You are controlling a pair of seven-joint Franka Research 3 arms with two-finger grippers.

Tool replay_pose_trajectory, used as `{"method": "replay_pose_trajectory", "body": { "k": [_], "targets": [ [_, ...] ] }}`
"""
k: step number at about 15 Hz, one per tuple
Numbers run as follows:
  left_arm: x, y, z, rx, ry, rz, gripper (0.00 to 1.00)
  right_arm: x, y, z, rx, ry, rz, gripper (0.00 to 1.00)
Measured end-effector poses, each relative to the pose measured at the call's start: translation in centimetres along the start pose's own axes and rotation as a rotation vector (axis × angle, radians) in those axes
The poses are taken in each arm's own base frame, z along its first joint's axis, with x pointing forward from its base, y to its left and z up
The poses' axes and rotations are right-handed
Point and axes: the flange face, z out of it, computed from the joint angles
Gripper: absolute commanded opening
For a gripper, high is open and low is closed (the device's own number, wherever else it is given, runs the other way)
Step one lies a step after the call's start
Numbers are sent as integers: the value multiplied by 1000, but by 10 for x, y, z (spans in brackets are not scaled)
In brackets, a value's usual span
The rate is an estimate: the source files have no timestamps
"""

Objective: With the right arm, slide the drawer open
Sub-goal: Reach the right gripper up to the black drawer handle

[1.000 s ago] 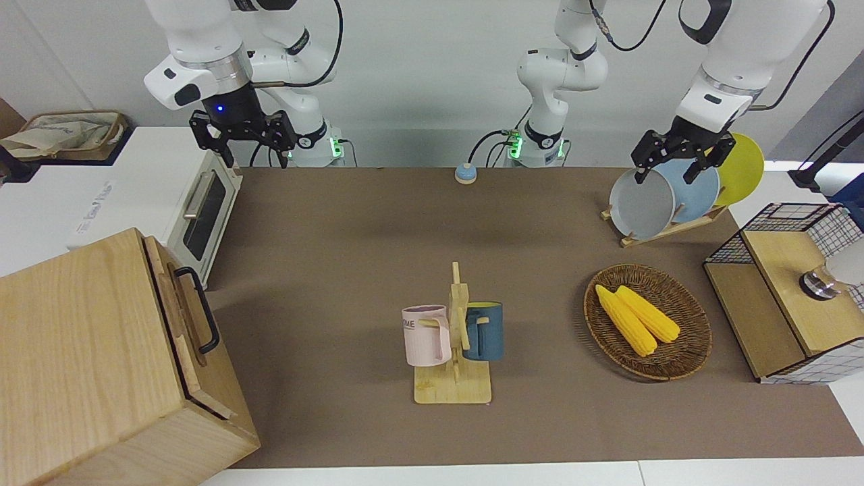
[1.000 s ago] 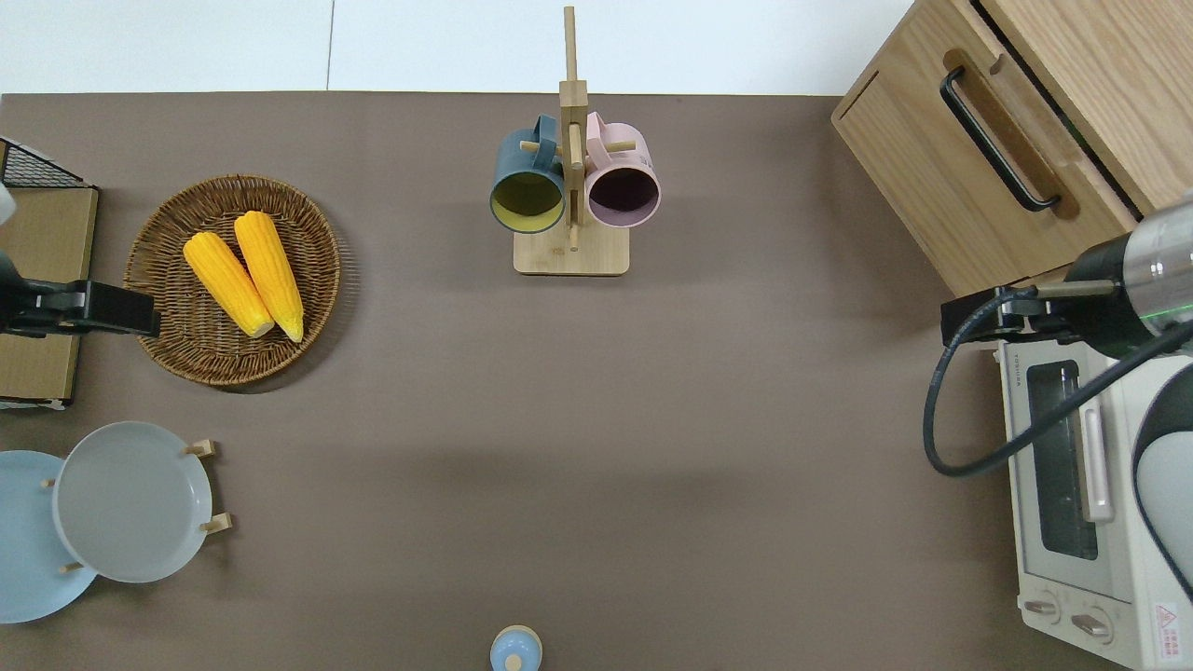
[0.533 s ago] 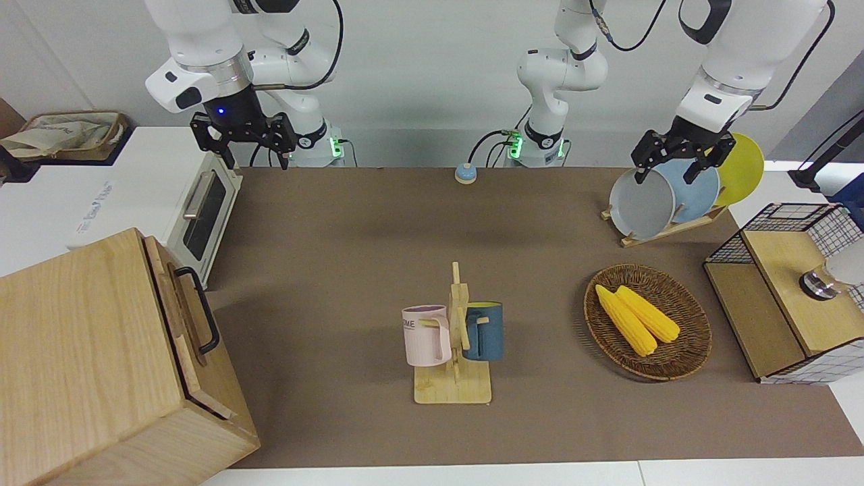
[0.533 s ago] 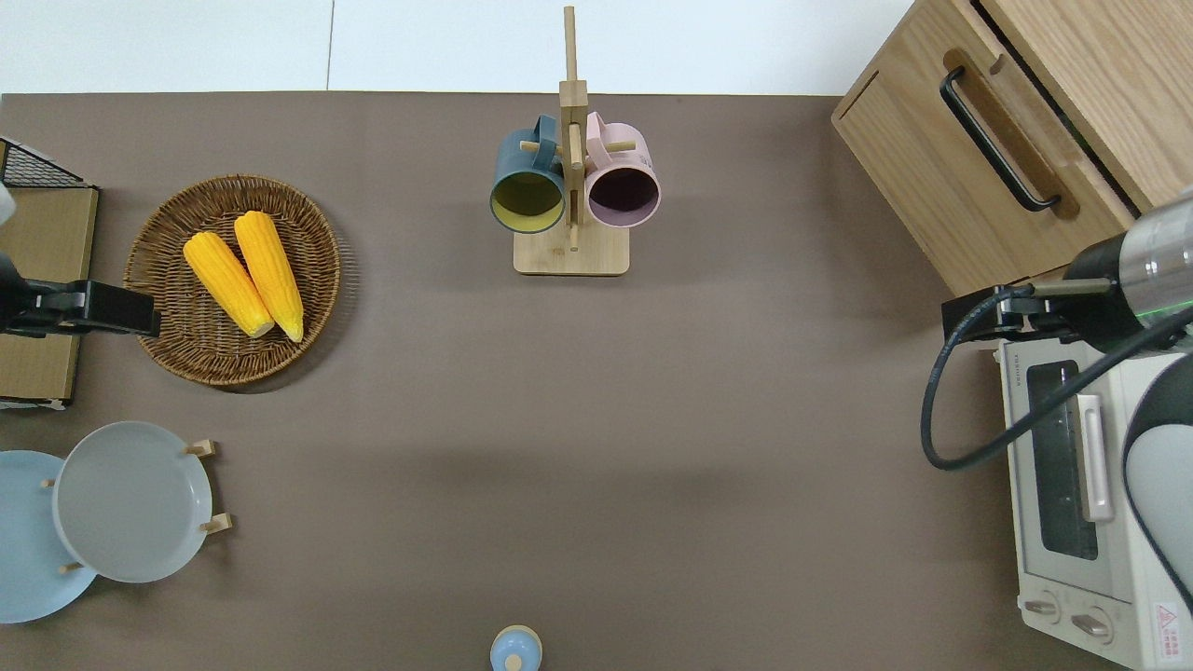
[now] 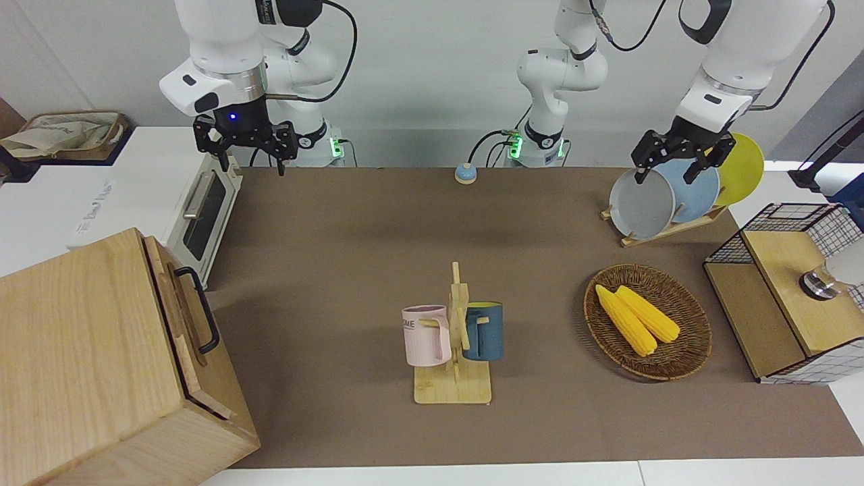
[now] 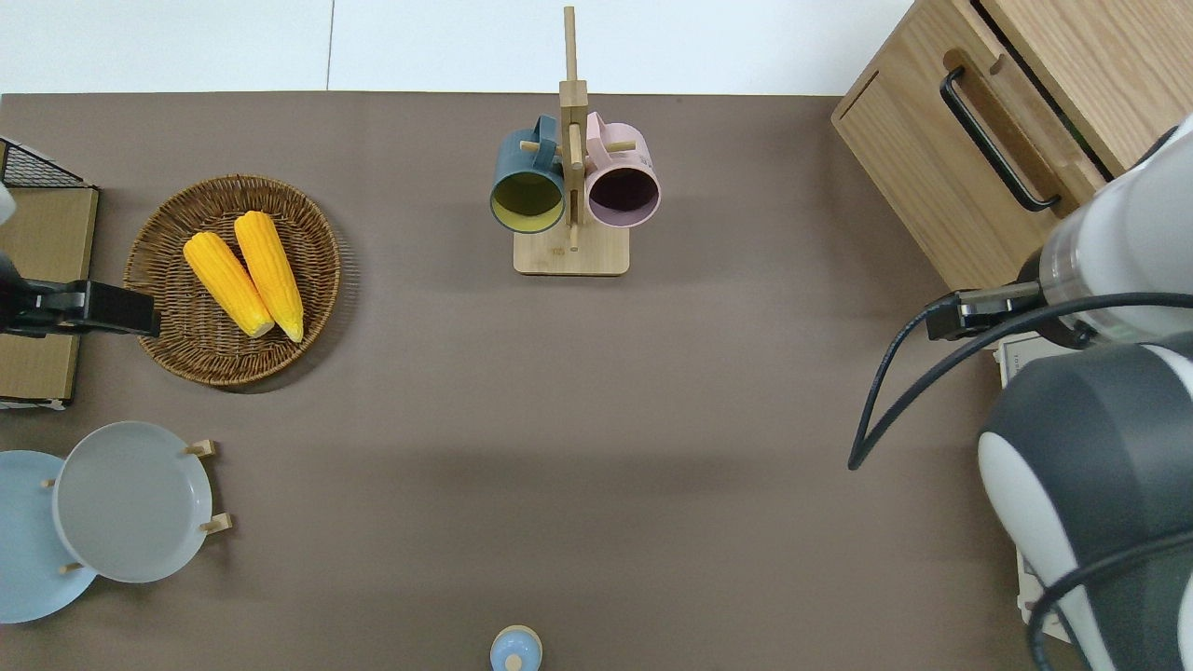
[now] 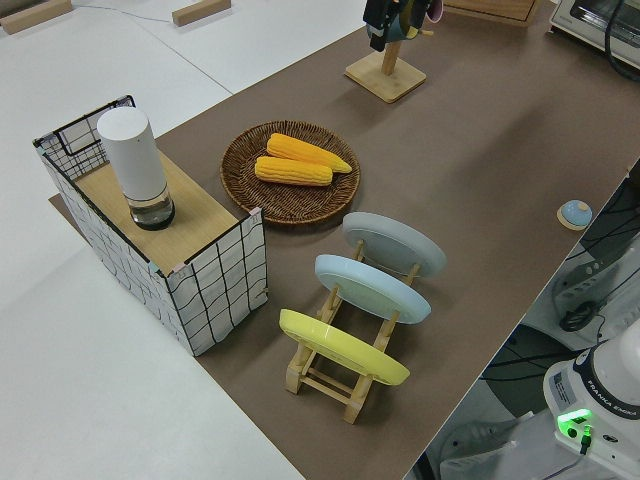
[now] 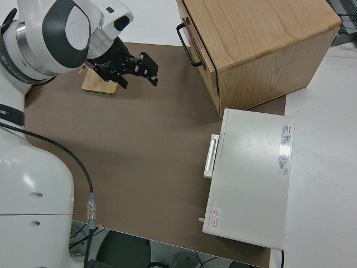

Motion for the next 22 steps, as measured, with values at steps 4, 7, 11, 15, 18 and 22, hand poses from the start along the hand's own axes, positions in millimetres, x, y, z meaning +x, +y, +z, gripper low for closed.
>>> {"method": "replay_pose_trajectory", "body": {
  "k": [4, 7, 11, 15, 18, 22],
  "targets": [
    [0, 0, 0, 0, 0, 0, 995, 10, -17, 4, -194, 38, -52, 987],
    [0, 0, 0, 0, 0, 0, 998, 21, -40, 5, -326, 104, -112, 987],
    [0, 0, 0, 0, 0, 0, 998, 40, -63, 19, -493, 161, -179, 985],
    [0, 0, 0, 0, 0, 0, 995, 56, -78, 43, -593, 212, -222, 985],
    [0, 0, 0, 0, 0, 0, 995, 66, -83, 59, -659, 238, -221, 983],
    [0, 0, 0, 0, 0, 0, 998, 80, -96, 94, -786, 303, -224, 983]
  ]
}}
